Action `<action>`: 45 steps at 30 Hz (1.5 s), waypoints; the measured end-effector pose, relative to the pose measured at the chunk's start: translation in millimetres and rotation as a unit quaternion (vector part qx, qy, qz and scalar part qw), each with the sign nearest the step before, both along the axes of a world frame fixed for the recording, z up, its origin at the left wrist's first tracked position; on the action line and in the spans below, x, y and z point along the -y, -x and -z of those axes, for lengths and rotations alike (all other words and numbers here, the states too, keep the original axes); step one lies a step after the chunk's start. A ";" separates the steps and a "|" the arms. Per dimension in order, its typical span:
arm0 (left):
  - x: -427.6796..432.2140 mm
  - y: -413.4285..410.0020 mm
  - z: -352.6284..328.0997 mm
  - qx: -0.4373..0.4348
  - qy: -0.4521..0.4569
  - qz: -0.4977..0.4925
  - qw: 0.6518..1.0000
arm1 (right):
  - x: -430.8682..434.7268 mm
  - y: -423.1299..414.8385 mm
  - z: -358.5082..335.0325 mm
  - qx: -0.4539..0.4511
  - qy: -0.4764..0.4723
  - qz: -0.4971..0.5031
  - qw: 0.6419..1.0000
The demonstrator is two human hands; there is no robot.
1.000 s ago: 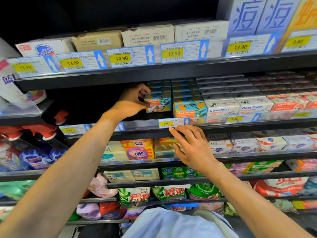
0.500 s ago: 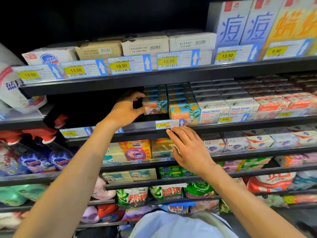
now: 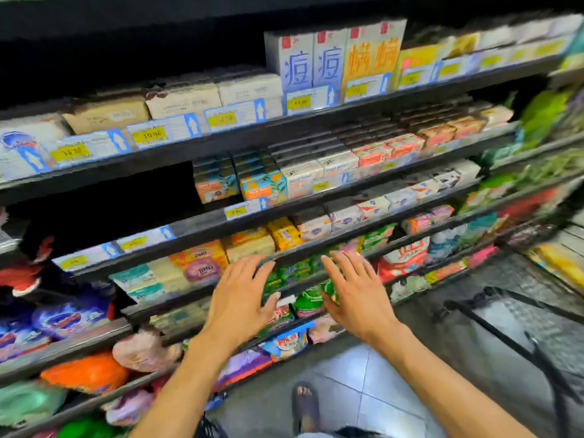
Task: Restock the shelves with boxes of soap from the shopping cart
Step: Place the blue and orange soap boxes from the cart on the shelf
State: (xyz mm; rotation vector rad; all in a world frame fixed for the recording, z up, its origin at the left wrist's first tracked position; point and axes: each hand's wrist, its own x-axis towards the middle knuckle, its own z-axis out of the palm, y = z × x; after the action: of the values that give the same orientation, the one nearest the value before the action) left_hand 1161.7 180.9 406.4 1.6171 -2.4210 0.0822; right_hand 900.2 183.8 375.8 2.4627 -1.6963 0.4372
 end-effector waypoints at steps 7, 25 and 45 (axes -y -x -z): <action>-53.3 107.4 27.2 -0.016 -0.058 0.106 0.993 | -126.3 102.3 12.3 0.003 -0.065 0.159 0.985; -32.9 483.6 55.2 0.027 -0.101 0.301 0.948 | -214.4 432.7 43.3 0.063 -0.136 0.415 0.897; 184.6 863.9 122.4 0.069 -0.160 0.447 0.878 | -44.8 729.4 100.8 0.100 -0.187 0.535 0.818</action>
State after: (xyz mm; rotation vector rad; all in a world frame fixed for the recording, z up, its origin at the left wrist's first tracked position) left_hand 297.7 -3.7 283.9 0.4223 -3.1555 -0.3872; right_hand 170.8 228.6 275.0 1.2005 -3.0734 0.2066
